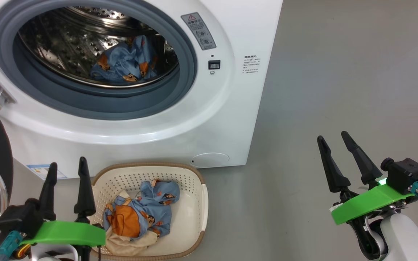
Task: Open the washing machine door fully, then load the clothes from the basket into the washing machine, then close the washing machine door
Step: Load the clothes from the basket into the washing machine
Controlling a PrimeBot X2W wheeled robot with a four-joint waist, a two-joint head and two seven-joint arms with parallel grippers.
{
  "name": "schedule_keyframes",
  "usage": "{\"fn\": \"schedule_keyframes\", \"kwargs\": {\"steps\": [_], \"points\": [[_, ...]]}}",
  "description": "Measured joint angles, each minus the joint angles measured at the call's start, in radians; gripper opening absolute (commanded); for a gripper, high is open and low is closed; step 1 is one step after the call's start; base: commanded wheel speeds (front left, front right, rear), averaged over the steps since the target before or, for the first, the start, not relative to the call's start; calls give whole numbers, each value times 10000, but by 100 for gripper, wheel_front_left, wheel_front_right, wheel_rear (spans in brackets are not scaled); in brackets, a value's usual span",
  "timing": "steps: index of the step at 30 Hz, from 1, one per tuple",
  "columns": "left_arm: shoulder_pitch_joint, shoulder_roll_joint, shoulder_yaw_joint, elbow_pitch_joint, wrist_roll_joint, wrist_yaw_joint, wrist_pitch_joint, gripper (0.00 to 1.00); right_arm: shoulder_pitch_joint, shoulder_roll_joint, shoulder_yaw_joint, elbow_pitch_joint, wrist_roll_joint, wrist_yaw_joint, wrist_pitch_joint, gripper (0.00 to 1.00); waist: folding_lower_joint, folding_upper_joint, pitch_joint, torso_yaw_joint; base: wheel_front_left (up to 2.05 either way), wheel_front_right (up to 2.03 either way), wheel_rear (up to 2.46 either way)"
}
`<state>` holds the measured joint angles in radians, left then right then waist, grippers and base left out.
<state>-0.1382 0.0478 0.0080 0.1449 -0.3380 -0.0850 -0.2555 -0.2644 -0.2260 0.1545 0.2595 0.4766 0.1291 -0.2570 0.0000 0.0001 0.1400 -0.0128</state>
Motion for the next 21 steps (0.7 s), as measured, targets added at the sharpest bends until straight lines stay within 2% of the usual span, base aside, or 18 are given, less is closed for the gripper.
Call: {"fn": "schedule_keyframes", "kwargs": {"steps": [11,21], "points": [[-8,-35,10,115,0,-4,0,100,-7,2,4,19,0,0,0,100,0,0,173,-63,0,0,0],[-232,-75,-44,763,0,-75,0,100,-338,17,31,-8,0,0,0,100,0,0,861,-231,0,0,0]]}}
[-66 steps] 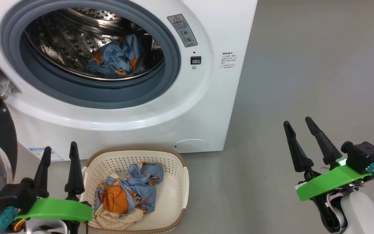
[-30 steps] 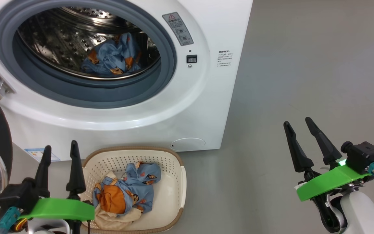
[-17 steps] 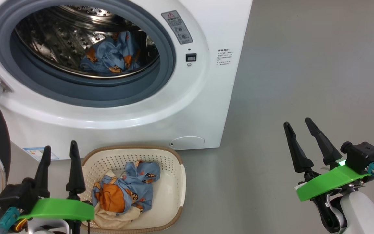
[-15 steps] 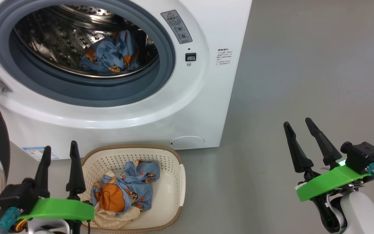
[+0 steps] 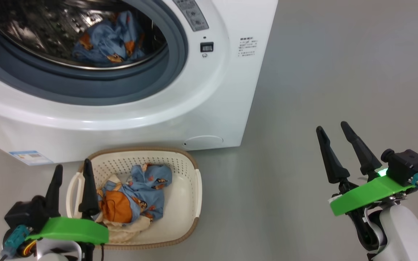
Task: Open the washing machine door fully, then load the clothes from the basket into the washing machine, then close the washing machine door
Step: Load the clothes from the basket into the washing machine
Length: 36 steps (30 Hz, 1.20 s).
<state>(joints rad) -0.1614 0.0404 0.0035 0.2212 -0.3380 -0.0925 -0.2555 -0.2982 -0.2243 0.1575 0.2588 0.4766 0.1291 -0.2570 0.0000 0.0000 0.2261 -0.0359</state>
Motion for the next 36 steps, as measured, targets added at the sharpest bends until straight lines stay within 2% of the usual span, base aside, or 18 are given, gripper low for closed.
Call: {"fn": "schedule_keyframes", "kwargs": {"steps": [23,36], "points": [[-2468,115,-21,1852,211,-267,0,100,-1527,40,-58,-416,0,0,0,100,0,0,3005,-300,0,0,0],[-4448,754,-431,5553,4,-355,136,100,-2176,50,-27,-642,0,0,0,100,0,0,4458,-454,0,0,0]]}}
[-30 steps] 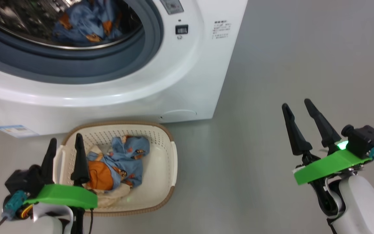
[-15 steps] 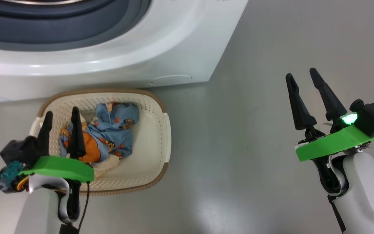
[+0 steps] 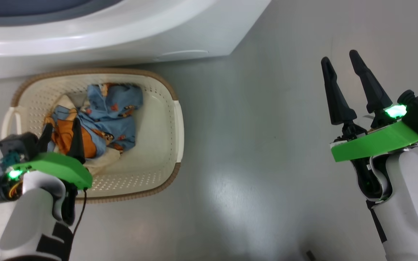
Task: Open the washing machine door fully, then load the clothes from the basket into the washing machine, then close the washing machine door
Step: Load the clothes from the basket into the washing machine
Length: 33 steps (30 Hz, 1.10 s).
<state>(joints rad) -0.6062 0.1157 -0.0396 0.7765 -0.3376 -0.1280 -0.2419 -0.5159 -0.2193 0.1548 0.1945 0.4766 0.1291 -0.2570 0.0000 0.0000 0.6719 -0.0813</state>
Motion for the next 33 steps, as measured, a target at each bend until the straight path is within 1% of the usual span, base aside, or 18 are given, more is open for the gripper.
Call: {"fn": "schedule_keyframes", "kwargs": {"steps": [5,7,8,9,12,15,19,26,33], "points": [[-1010,169,-395,1214,-479,-2,104,100,-260,90,0,-119,0,0,0,100,1,0,583,-155,0,0,0],[-1379,184,-504,1555,-999,-2,234,100,-368,153,2,-132,0,0,0,100,0,0,819,-237,0,0,0],[-1685,270,-867,1822,-1409,-2,420,100,-459,217,8,-171,0,0,0,100,1,0,1047,-329,0,0,0],[-1816,362,-993,2021,-1450,-2,500,100,-487,242,19,-182,0,0,0,100,1,0,1160,-380,0,0,0],[-2154,640,-1066,2602,-2029,-13,677,100,-607,314,56,-226,0,0,0,100,0,0,1456,-563,0,0,0],[-2484,968,-1198,3062,-2171,-13,677,100,-650,336,48,-265,0,0,0,100,0,0,1711,-770,0,0,0],[-3040,1210,-1455,3572,-2303,-13,765,100,-667,366,42,-320,0,0,0,100,0,0,2060,-1012,0,0,0],[-4011,1524,-1824,4314,-2309,-13,941,100,-818,401,52,-493,0,0,0,100,0,0,2648,-1340,0,0,0],[-4488,1712,-2036,4830,-2295,-13,1488,100,-820,479,71,-535,0,0,0,100,1,0,3023,-1676,0,0,0]]}}
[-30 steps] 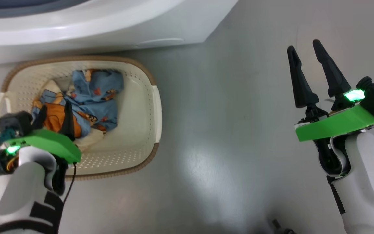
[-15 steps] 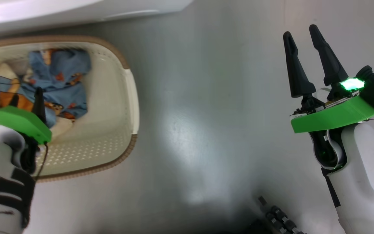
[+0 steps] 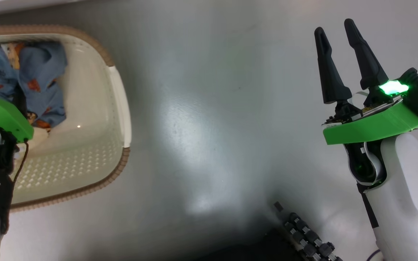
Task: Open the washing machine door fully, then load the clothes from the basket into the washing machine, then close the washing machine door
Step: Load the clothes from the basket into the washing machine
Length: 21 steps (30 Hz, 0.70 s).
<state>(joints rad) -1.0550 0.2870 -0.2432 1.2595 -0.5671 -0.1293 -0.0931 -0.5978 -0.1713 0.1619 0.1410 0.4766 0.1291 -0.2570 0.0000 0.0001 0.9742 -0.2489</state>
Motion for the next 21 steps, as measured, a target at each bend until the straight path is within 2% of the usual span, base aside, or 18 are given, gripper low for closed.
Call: {"fn": "schedule_keyframes", "kwargs": {"steps": [12,13,15,21], "points": [[-10,8,-481,173,-19,0,1336,100,0,52,38,2,0,0,0,100,0,0,-37,-159,0,0,0],[-10,4,-514,174,-23,0,1379,92,0,52,38,2,0,0,0,100,-1,0,-43,-152,0,0,0],[-9,2,-598,148,-61,0,1271,0,0,52,40,-2,0,0,0,100,0,0,-49,-144,0,0,0],[-1,-15,-851,23,-282,0,1152,0,0,54,56,4,0,0,0,100,0,0,-124,-111,0,0,0]]}}
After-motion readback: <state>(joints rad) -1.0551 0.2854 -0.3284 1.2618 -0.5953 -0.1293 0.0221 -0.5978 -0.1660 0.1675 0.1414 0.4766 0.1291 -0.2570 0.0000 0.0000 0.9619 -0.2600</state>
